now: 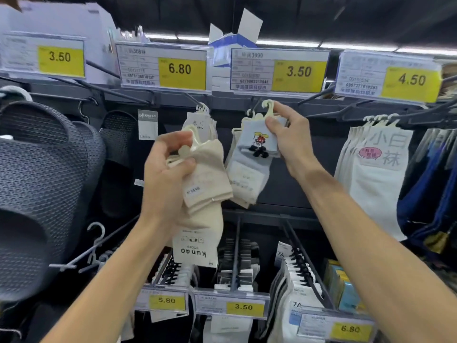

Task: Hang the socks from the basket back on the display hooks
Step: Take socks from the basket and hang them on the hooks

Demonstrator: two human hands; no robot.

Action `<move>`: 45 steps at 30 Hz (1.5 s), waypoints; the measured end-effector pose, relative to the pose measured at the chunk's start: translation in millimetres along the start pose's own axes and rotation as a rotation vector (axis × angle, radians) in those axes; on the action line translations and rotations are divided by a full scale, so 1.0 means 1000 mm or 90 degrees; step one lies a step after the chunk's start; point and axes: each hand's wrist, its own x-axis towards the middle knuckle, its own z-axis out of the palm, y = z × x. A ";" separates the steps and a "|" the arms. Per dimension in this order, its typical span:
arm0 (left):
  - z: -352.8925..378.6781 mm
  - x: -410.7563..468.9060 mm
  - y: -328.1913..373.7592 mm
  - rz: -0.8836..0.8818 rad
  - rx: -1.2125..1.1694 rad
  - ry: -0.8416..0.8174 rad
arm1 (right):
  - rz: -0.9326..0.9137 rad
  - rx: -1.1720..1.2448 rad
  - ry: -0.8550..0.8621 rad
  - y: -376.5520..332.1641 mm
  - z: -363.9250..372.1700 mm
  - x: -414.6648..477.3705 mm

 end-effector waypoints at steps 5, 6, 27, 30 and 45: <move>0.000 -0.004 -0.007 0.007 0.035 -0.064 | -0.051 -0.113 -0.026 0.012 0.022 0.019; 0.001 -0.005 -0.007 0.007 0.042 -0.072 | -0.051 -0.142 -0.039 0.015 0.024 0.021; 0.036 -0.005 -0.011 0.098 0.087 -0.149 | -0.141 -0.182 -0.176 -0.028 -0.003 -0.076; 0.043 -0.008 -0.012 0.113 0.121 -0.170 | -0.126 -0.136 -0.148 -0.032 -0.007 -0.074; 0.047 -0.009 -0.012 0.049 0.066 -0.126 | -0.147 -0.064 -0.094 -0.034 -0.008 -0.084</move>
